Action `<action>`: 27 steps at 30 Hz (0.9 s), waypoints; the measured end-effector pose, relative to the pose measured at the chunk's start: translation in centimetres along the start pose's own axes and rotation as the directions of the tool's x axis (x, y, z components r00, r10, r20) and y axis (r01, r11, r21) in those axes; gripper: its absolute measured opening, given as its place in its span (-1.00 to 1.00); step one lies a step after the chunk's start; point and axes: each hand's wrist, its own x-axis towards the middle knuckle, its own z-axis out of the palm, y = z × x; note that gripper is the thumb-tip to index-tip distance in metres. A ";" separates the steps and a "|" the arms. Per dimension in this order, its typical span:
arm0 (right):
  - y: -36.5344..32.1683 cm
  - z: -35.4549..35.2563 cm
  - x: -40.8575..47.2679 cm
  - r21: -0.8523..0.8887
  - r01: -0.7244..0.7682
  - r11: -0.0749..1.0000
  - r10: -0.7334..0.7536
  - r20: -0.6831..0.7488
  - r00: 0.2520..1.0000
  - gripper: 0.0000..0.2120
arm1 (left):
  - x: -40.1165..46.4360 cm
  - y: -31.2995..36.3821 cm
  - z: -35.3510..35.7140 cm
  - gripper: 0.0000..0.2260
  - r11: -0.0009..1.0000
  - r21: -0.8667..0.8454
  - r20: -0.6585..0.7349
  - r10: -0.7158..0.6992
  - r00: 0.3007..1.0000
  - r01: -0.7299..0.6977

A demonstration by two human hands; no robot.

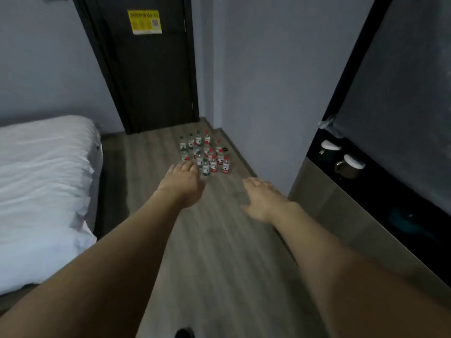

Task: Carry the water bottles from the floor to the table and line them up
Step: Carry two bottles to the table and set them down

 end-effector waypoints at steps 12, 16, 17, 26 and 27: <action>-6.2 -0.1 16.8 0.110 -0.104 0.988 0.102 0.024 0.994 -0.33 | 13.2 -11.7 2.2 -0.44 0.998 -0.058 0.137 0.032 0.990 -0.024; -6.6 0.4 22.7 0.136 -0.141 0.980 0.134 0.062 0.989 -0.34 | 17.8 -14.1 3.8 -0.44 0.995 -0.101 0.205 0.040 0.978 -0.019; -6.5 0.5 24.3 0.141 -0.147 0.979 0.139 0.066 0.988 -0.34 | 19.2 -14.8 4.1 -0.44 0.994 -0.108 0.220 0.038 0.975 -0.014; -5.8 0.3 41.2 0.226 -0.180 0.957 0.148 0.152 0.977 -0.36 | 33.6 -23.1 4.3 -0.46 0.991 -0.126 0.266 -0.018 0.964 0.053; -5.8 0.2 43.2 0.228 -0.179 0.957 0.145 0.160 0.976 -0.36 | 35.2 -24.2 4.2 -0.46 0.990 -0.128 0.270 -0.031 0.962 0.068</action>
